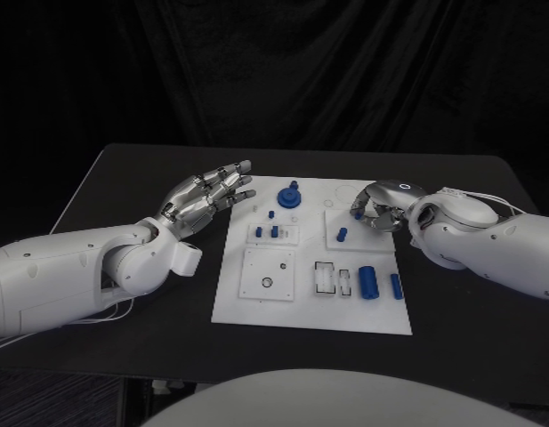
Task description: Assemble the parts on the task board
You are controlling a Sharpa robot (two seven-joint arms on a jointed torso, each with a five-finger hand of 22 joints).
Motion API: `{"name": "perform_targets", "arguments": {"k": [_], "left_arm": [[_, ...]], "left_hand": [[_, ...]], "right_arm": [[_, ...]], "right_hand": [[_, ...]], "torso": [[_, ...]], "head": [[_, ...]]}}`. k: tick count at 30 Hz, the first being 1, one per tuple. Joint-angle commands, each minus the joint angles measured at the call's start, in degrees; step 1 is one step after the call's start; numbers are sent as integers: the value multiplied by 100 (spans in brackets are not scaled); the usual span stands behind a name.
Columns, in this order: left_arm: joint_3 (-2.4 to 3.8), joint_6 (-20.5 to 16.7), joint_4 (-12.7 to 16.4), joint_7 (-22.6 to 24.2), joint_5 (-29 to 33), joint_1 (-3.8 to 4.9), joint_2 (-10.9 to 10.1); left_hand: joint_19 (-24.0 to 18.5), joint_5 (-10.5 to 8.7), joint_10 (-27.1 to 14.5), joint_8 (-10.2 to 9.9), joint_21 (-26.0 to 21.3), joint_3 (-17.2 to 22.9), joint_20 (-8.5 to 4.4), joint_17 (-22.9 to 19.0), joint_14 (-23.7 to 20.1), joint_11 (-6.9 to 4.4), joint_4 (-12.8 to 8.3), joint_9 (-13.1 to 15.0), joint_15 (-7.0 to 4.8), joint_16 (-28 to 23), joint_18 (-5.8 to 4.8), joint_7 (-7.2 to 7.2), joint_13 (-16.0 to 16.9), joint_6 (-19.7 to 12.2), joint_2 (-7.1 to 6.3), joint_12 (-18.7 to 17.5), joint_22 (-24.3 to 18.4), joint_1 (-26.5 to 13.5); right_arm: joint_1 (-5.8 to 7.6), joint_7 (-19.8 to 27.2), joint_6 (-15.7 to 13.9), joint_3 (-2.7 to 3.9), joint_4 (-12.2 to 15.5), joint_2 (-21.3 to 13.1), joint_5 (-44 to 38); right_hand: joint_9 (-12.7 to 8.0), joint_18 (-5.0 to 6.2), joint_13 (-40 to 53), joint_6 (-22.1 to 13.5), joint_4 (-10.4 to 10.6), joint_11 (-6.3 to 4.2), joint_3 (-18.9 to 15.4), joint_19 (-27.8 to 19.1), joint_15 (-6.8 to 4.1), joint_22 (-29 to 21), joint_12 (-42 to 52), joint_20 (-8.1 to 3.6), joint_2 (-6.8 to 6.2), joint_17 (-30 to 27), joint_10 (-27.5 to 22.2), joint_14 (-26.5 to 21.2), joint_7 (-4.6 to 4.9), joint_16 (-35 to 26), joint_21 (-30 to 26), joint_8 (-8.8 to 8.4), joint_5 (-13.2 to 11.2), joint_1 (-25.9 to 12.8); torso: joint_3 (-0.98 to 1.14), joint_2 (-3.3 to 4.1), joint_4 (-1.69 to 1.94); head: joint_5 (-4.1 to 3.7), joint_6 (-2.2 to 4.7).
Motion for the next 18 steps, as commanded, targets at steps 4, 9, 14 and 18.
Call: {"name": "perform_targets", "arguments": {"k": [4,9,14,18], "left_arm": [[6,103,4,386,32,-12,16],[6,116,-5,360,32,-14,19],[6,127,-18,341,32,-19,23],[6,135,-30,327,32,-25,27]], "left_hand": [[72,30,-12,10,41,12,2,13,12,-24,-23,8,49,57,5,32,1,2,30,26,49,68],[118,41,-14,8,59,29,6,17,32,-12,-25,7,79,88,-5,40,2,2,54,38,90,91],[157,53,-16,6,74,51,9,20,50,-3,-31,6,102,118,-21,43,2,-2,78,48,117,119],[167,57,-17,5,77,57,9,20,53,0,-33,5,106,124,-25,43,2,-6,84,49,124,127]], "right_arm": [[-44,109,-210,-7,-69,46,-40],[-53,125,-246,-7,-101,65,-40],[-56,127,-290,-5,-112,66,-40],[-57,117,-337,-1,-99,50,-41]], "right_hand": [[96,-75,-79,135,-13,-35,-64,39,-22,434,-79,-15,56,-26,194,40,-11,16,83,98,-222,10],[156,-82,-130,181,30,-57,-133,57,-33,437,-134,-18,70,-22,290,64,-34,34,134,138,-357,-37],[203,-88,-165,217,74,-73,-197,77,-42,439,-174,-21,74,-20,358,82,-52,47,163,171,-453,-81],[229,-90,-182,239,94,-80,-228,88,-46,440,-195,-23,70,-12,383,95,-62,61,175,191,-478,-102]], "torso": [[0,0,5],[1,1,5],[0,-3,8],[0,-5,5]], "head": [[-5,-1],[-4,-1],[-3,-1],[0,-1]]}}
